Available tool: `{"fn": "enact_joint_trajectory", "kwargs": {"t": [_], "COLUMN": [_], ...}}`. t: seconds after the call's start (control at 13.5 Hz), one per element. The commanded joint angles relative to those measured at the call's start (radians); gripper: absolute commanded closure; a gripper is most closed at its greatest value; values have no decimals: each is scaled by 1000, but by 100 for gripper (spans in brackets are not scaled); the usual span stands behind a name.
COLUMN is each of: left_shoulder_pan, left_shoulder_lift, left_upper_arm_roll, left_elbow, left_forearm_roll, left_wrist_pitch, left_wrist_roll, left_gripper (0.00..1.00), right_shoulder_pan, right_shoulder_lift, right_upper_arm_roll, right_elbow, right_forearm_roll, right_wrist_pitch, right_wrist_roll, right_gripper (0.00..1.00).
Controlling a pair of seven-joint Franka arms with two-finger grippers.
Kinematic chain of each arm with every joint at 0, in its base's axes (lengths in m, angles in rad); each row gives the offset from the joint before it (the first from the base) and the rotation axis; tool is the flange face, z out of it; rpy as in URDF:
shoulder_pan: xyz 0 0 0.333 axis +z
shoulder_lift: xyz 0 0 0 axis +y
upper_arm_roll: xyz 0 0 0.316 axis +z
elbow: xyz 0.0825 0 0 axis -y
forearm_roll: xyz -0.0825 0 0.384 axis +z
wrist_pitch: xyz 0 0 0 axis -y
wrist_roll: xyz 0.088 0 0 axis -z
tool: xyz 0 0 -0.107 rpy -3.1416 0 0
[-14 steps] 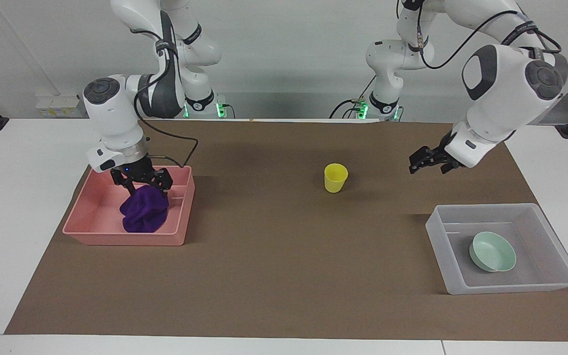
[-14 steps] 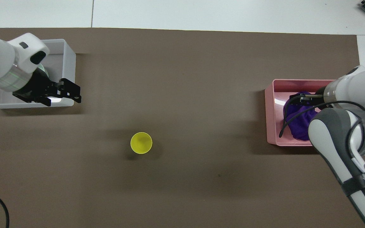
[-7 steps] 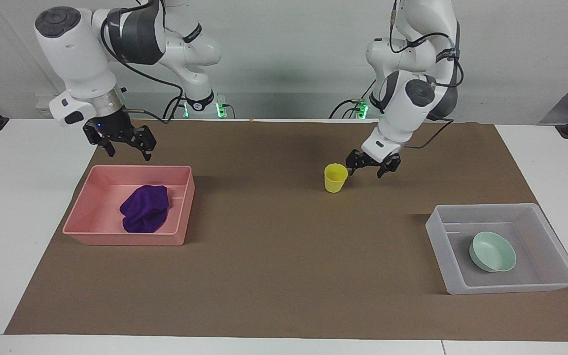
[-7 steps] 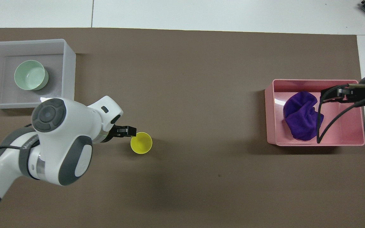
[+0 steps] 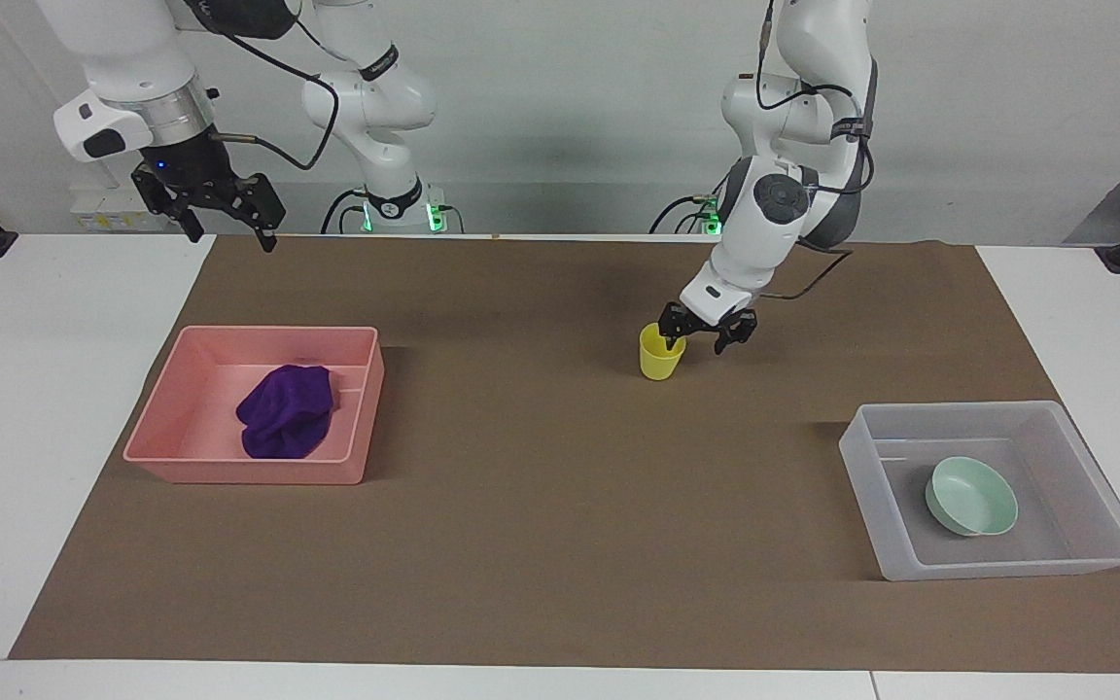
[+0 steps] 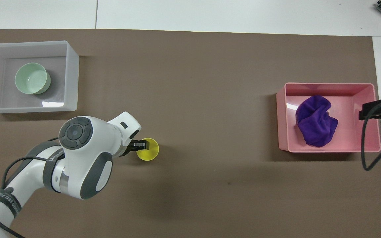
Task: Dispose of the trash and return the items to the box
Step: 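Reach the left gripper to the yellow cup and grasp it, then carry the yellow cup with the left gripper into the clear box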
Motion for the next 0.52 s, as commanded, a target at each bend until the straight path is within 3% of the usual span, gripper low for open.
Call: {"fn": "enact_joint_trajectory", "kwargs": {"t": [0.0,0.22,0.44], "left_shoulder_pan": [-31,-31,-11], "left_shoulder_lift": [18,19,15], "left_upper_arm_roll": [18,19,24], "left_elbow": [-2,19,122], "left_forearm_roll": [-11,-11,-8], "left_wrist_pitch": [11,-22,-177], "left_wrist_roll": [-36,-93,-94], "left_gripper": [98,100,100], "right_shoulder_pan": [-8,-8,-8], "right_shoulder_lift": [4,-8,-10], "right_upper_arm_roll": [5,5,5], "right_elbow": [1,-22,-23], "right_forearm_roll": [11,11,13], "right_wrist_pitch": [-6,-1,-7], "right_wrist_roll": [-18,-43,-43], "right_gripper": [0,0,0]}}
